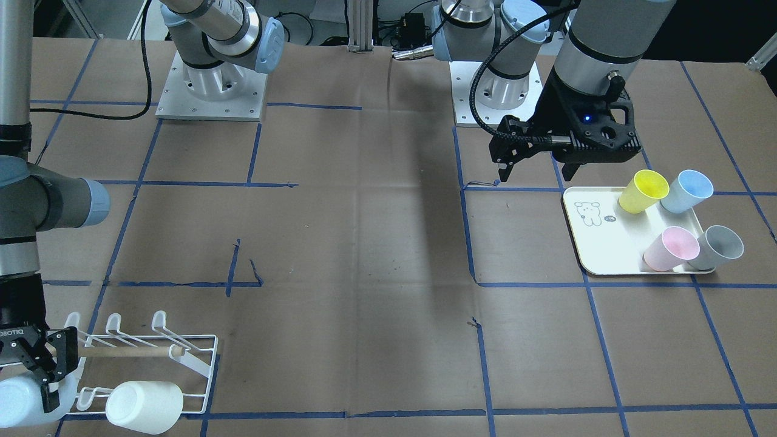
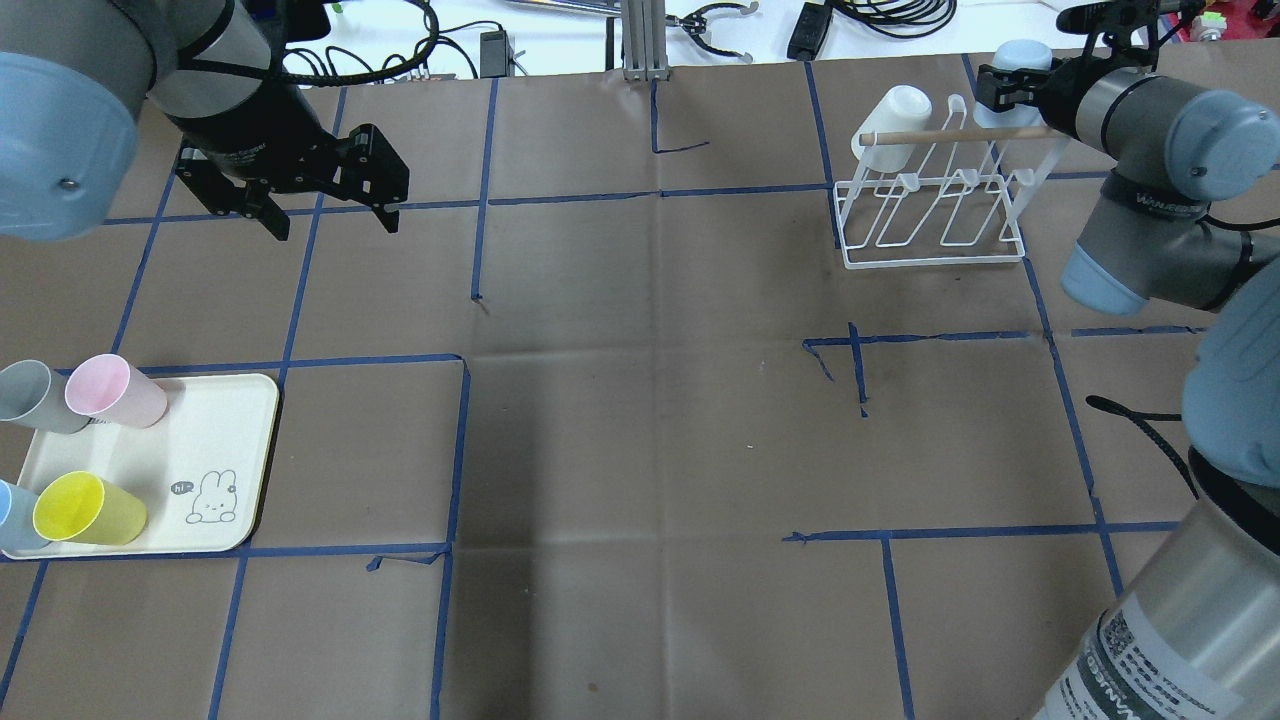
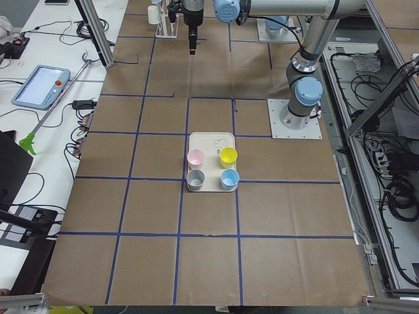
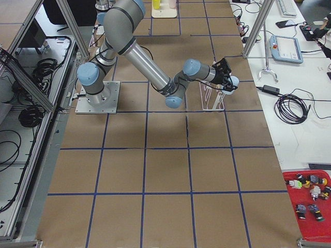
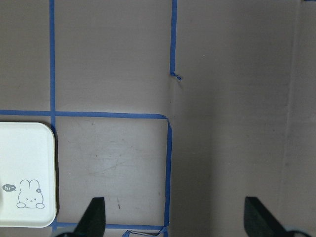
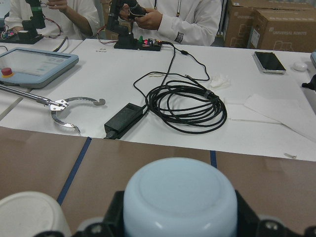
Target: Transfer IKEA cup to right arm and place on rack
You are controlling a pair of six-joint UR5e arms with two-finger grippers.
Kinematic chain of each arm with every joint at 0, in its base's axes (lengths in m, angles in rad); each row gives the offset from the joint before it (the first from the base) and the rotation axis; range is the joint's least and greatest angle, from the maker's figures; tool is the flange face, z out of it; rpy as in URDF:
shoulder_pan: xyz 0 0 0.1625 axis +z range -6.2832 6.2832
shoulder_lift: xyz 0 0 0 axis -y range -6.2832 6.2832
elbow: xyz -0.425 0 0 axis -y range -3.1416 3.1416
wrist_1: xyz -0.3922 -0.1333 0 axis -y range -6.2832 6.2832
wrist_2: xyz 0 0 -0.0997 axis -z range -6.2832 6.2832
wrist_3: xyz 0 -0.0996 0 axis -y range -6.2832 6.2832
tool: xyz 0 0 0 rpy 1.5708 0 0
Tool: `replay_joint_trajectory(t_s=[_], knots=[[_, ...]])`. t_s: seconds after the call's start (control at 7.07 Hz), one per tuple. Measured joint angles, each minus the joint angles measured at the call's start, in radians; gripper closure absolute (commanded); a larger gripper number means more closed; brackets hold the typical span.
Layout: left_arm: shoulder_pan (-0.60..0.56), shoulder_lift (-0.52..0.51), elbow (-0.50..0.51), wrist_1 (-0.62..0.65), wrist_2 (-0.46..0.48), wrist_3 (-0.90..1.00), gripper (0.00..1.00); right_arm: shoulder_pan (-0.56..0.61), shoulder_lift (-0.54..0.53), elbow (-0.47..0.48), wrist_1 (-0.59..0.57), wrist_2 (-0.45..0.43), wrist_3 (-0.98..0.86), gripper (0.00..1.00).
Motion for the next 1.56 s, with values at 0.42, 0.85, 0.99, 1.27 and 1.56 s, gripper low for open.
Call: replay_joint_trajectory(t_s=[0.42,0.85,0.99,1.27,1.56], knots=[[0.001,0.001,-0.001,0.0,0.0,0.0,0.01,-0.001,-0.012,-0.01,0.011,-0.003,0.013,0.0],[0.002,0.003,-0.001,0.0,-0.001,0.0,0.01,-0.001,-0.118,-0.015,0.125,-0.01,0.015,0.0],[0.002,0.003,-0.001,0.0,-0.001,0.0,0.01,0.0,-0.176,-0.015,0.267,-0.014,0.012,0.0],[0.002,0.003,-0.001,0.0,0.0,0.0,0.01,0.003,-0.301,-0.017,0.604,-0.041,0.005,0.0],[0.002,0.002,-0.001,0.0,-0.001,0.0,0.01,0.052,-0.418,-0.039,0.967,-0.087,0.009,0.0]])
